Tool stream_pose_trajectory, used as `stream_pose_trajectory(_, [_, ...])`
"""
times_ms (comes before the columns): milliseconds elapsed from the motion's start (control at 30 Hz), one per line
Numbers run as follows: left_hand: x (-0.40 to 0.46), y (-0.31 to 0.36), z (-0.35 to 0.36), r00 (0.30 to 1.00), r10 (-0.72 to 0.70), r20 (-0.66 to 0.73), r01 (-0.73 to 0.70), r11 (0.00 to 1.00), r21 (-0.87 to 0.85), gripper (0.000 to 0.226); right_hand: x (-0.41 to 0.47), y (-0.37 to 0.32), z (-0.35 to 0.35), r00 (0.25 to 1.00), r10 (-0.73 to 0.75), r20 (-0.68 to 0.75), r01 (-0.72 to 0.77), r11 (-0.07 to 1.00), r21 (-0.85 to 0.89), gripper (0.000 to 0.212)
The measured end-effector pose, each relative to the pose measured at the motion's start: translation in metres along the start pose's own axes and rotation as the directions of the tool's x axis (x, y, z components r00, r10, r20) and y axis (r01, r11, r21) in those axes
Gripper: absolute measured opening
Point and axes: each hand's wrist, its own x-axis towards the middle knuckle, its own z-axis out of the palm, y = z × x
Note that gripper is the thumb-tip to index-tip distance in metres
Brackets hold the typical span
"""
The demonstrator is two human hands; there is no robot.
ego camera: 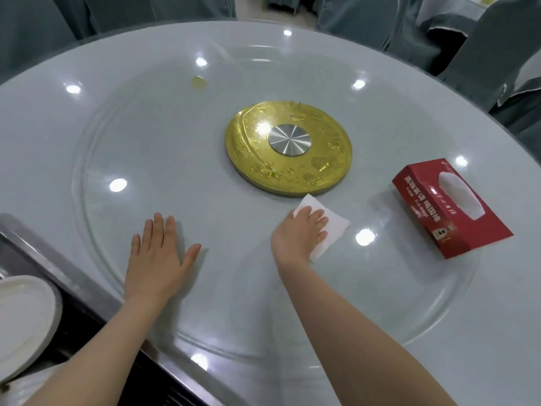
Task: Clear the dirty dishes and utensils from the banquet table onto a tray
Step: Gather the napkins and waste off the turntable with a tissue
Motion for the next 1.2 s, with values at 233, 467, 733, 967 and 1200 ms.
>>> stream_pose_trajectory(233, [-0.004, 0.004, -0.004, 1.000, -0.003, 0.011, 0.003, 1.000, 0.001, 0.091, 0.006, -0.028, 0.016, 1.000, -0.007, 0.018, 0.006, 0.999, 0.031, 0.054])
stream_pose_trajectory(467, [-0.009, 0.009, -0.007, 1.000, -0.009, -0.013, 0.008, 0.998, -0.059, 0.080, 0.040, -0.052, 0.020, 0.995, -0.101, 0.027, 0.097, 0.989, 0.110, 0.051])
stream_pose_trajectory(733, [-0.027, 0.027, -0.003, 0.999, -0.034, -0.030, 0.031, 0.995, -0.092, 0.079, 0.082, -0.077, 0.021, 0.903, -0.424, 0.075, 0.426, 0.904, -0.024, 0.041])
stream_pose_trajectory(967, [-0.046, 0.042, -0.011, 1.000, 0.004, 0.010, -0.003, 0.997, -0.074, 0.078, 0.070, -0.030, -0.009, 0.783, -0.580, 0.224, 0.586, 0.809, 0.046, 0.045])
stream_pose_trajectory(1200, [-0.079, 0.070, -0.021, 0.991, 0.086, 0.100, -0.080, 0.995, -0.066, 0.070, 0.034, 0.021, -0.032, 0.738, -0.639, 0.216, 0.641, 0.764, 0.069, 0.041])
